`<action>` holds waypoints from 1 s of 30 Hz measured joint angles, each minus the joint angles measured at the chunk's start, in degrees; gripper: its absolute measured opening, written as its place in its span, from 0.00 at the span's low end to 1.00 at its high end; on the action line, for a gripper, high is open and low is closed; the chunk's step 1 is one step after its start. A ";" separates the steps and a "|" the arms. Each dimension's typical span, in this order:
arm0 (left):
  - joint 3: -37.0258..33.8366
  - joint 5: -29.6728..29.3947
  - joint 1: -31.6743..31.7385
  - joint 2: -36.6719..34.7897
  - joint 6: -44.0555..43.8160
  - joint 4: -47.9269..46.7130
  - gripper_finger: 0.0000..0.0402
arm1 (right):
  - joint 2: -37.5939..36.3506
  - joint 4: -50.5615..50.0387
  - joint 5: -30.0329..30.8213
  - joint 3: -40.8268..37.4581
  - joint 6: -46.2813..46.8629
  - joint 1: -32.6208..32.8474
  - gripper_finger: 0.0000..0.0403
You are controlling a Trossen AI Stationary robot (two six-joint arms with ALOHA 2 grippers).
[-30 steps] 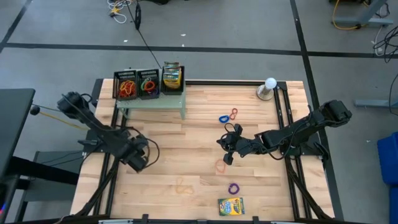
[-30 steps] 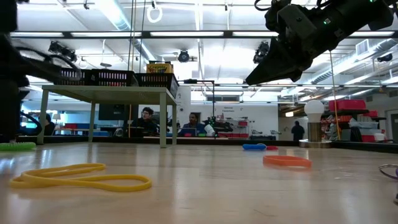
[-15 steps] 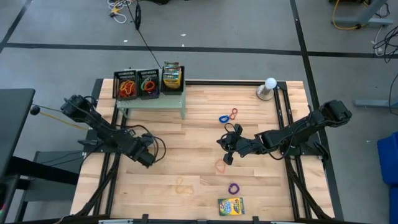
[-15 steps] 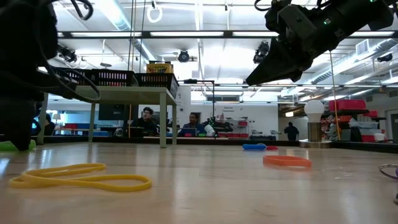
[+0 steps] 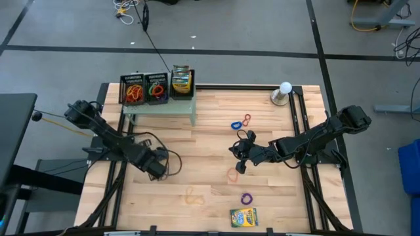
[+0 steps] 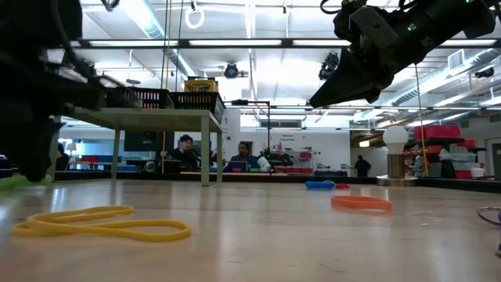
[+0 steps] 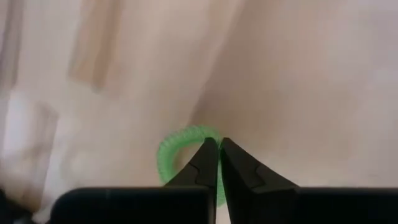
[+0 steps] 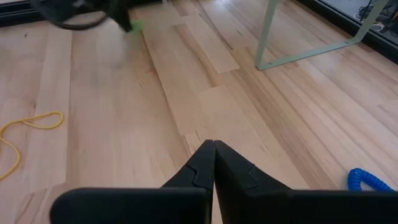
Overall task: Pick & Place Office Desk Supplies
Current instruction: Put the green spring keychain into the middle black bin on the shelf
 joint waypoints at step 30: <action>39.11 -39.32 16.99 -14.73 16.90 -28.90 0.03 | 0.00 0.02 -0.02 0.00 -0.35 0.00 0.03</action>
